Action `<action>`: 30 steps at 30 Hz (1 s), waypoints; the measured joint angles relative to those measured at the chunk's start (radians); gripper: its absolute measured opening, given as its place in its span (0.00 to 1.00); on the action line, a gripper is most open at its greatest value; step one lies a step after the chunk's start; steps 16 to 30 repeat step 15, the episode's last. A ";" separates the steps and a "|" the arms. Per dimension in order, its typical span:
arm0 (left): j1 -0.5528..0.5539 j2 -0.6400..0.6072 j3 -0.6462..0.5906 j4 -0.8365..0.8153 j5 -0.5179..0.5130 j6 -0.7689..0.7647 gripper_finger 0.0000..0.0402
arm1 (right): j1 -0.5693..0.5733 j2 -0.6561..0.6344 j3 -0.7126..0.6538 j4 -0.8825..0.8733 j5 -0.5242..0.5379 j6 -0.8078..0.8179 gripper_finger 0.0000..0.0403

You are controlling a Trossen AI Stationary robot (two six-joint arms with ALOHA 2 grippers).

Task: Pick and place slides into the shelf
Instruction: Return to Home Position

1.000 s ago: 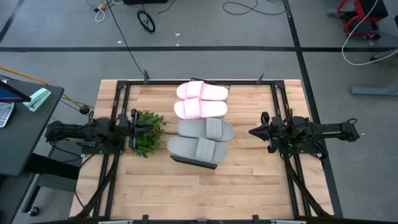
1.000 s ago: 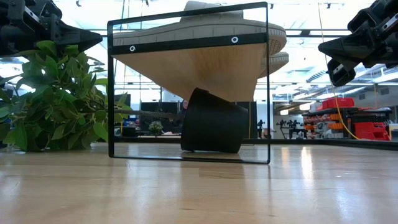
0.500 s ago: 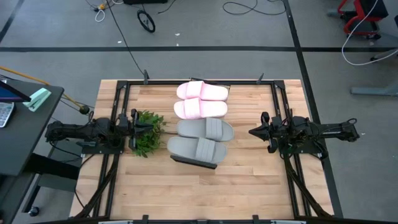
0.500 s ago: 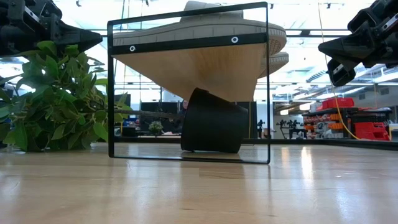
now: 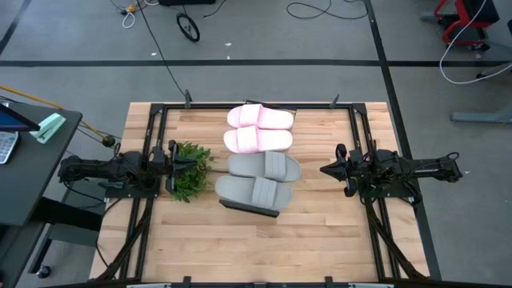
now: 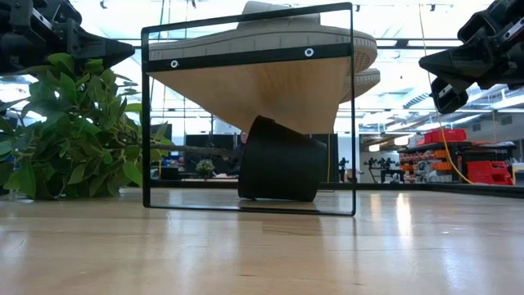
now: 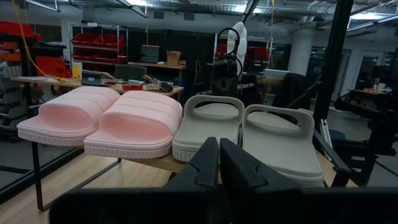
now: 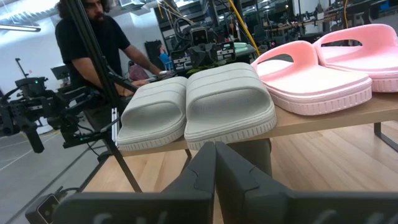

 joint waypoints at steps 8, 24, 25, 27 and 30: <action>0.000 0.000 0.000 0.000 0.000 0.000 0.08 | 0.000 0.000 0.000 0.000 0.000 0.000 0.03; 0.000 0.000 0.000 0.000 0.000 0.000 0.08 | 0.000 0.000 0.000 0.000 0.000 0.000 0.03; 0.000 0.000 0.000 0.000 0.000 0.000 0.08 | 0.000 0.000 0.000 0.000 0.000 0.000 0.03; 0.000 0.000 0.000 0.000 0.000 0.000 0.08 | 0.000 0.000 0.000 0.000 0.000 0.000 0.03; 0.000 0.000 0.000 0.000 0.000 0.000 0.08 | 0.000 0.000 0.000 0.000 0.000 0.000 0.03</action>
